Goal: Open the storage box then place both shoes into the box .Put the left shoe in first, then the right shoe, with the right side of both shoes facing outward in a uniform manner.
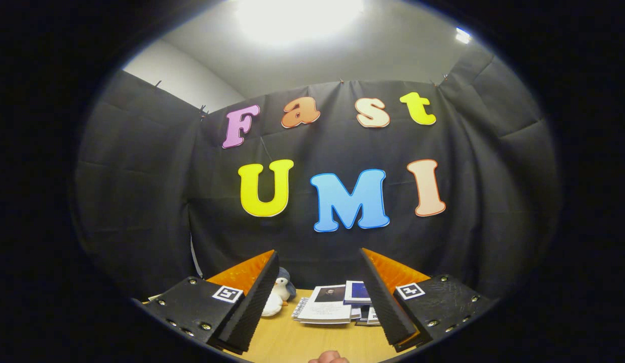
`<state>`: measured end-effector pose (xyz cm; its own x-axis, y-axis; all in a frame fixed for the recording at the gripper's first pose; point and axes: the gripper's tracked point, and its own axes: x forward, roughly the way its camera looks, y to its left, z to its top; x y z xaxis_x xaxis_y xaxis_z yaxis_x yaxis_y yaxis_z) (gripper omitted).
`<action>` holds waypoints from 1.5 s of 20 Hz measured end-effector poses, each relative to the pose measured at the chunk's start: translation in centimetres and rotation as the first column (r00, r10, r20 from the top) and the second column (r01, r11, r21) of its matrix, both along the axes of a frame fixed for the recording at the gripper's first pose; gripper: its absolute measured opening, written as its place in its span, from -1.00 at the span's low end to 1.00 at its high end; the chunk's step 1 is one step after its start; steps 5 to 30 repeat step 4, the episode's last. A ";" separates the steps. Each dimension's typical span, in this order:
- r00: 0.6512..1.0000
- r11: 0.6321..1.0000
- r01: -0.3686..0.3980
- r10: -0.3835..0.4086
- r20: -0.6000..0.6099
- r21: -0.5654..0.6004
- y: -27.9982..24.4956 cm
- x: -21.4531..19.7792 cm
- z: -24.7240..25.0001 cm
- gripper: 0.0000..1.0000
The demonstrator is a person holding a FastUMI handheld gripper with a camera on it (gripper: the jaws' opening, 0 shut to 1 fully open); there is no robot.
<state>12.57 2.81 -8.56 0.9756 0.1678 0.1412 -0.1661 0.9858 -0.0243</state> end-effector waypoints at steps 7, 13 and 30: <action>0.994 0.998 0.026 -0.020 0.103 -0.063 -5.8 1.3 -5.3 0.89; 0.994 0.998 0.026 -0.020 0.103 -0.063 -5.8 1.3 -5.3 0.89; 0.994 0.998 0.026 -0.020 0.103 -0.063 -5.8 1.3 -5.3 0.89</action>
